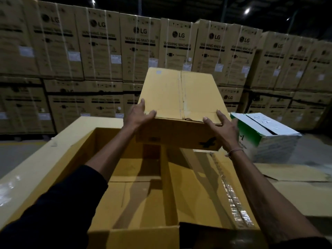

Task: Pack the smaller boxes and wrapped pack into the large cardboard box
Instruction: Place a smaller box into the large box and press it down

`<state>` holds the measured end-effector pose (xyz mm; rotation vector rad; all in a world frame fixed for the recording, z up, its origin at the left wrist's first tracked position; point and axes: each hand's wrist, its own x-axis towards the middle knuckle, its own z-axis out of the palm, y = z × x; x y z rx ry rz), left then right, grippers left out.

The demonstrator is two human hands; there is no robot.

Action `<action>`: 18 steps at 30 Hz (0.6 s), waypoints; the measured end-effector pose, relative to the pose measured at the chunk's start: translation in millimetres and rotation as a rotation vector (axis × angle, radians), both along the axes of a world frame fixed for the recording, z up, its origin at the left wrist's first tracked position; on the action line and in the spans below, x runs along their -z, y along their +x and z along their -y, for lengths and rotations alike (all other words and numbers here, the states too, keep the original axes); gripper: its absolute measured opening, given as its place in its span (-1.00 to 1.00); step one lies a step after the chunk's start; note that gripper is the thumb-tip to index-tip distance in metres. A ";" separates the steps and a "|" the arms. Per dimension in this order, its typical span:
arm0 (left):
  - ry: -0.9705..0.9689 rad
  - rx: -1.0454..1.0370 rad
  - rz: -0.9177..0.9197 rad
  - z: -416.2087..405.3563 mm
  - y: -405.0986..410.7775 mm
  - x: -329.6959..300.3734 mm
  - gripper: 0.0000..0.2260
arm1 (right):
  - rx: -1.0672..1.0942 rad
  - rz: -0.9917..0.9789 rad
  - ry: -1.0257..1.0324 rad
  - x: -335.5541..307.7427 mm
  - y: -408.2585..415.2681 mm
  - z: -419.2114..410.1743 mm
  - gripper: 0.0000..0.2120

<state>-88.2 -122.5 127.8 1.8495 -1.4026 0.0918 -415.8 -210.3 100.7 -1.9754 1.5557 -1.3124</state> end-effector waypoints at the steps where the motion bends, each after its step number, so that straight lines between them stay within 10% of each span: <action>1: 0.025 -0.019 0.024 -15.6 -0.3 2.2 -0.24 | -0.010 0.000 0.009 4.5 1.4 -15.0 -0.04; 18: 0.243 0.049 -0.336 -77.2 6.3 42.0 -0.47 | -0.123 -0.105 0.486 13.5 -15.8 -40.7 0.31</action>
